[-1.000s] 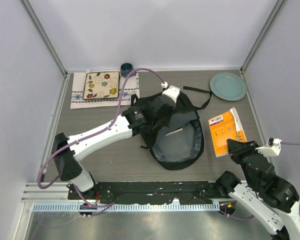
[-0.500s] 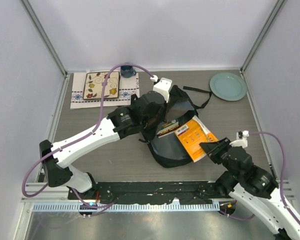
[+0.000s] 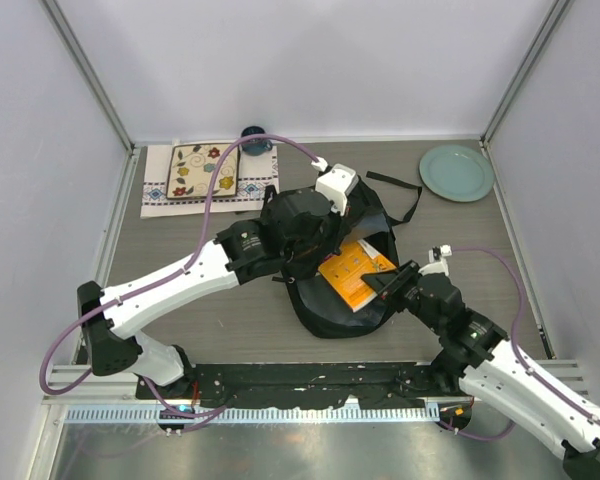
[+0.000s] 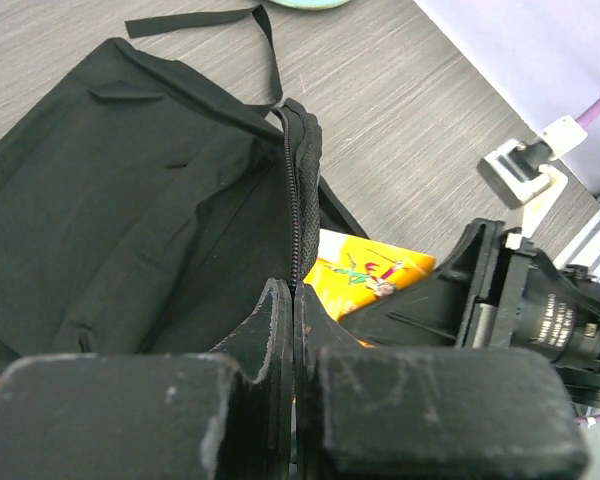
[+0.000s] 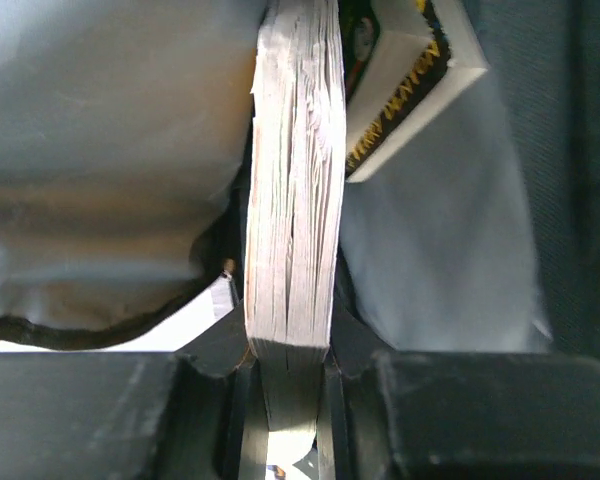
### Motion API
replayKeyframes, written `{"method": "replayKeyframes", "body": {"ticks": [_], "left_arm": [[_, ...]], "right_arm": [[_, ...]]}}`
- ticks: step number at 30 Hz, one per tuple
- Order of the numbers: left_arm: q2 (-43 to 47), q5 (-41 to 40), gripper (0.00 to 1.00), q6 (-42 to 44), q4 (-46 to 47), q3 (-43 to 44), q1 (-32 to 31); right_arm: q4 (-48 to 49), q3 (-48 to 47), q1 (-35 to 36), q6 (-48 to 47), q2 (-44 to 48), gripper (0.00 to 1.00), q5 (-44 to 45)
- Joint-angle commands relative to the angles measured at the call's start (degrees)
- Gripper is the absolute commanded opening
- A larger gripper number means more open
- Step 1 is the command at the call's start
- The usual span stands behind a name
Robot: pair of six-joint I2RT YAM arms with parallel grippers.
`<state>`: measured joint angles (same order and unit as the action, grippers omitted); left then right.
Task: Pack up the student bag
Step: Place the book in the student bag.
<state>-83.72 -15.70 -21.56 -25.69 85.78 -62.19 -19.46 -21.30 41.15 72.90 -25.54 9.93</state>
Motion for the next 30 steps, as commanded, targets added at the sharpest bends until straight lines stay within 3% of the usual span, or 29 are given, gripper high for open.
{"method": "replayKeyframes", "body": {"ticks": [1,3,11,20,21,22,25,27,28,30], "left_arm": [[2.2,2.1,0.0,0.4,9.1,0.3,-0.4],[2.2,2.3,0.0,0.4,9.3,0.3,-0.6],[2.2,4.2,0.0,-0.7,9.8,-0.4,-1.0],[2.2,4.0,0.0,-1.5,9.8,-2.0,-1.1],[2.2,4.0,0.0,-1.6,9.8,-2.1,-1.1],[2.3,3.8,0.0,-1.7,9.7,-2.5,-1.1],[2.5,3.6,0.0,-2.3,9.7,-3.3,-1.1],[2.8,3.2,0.0,-2.4,9.5,-3.6,-1.1],[2.9,3.1,0.0,-2.4,9.6,-4.1,-1.1],[3.0,2.8,0.0,-2.6,9.9,-4.7,-1.1]], "right_arm": [[24.3,2.6,0.2,3.6,-5.3,0.0,-0.9],[32.8,5.2,0.3,5.1,-7.8,0.0,-0.6],[46.4,5.5,0.3,4.3,-23.3,0.0,9.8],[67.4,0.8,0.4,10.9,-53.9,0.01,14.3],[69.5,0.5,0.4,12.1,-56.1,0.04,14.9],[70.0,0.0,0.3,12.4,-59.1,0.16,15.3],[70.4,-1.5,0.3,11.8,-63.0,0.38,12.1],[70.2,-0.1,0.4,11.5,-63.1,0.45,8.7],[70.2,2.7,0.4,12.0,-62.8,0.56,8.2],[71.8,5.9,0.4,11.7,-60.5,0.64,7.2]]}}
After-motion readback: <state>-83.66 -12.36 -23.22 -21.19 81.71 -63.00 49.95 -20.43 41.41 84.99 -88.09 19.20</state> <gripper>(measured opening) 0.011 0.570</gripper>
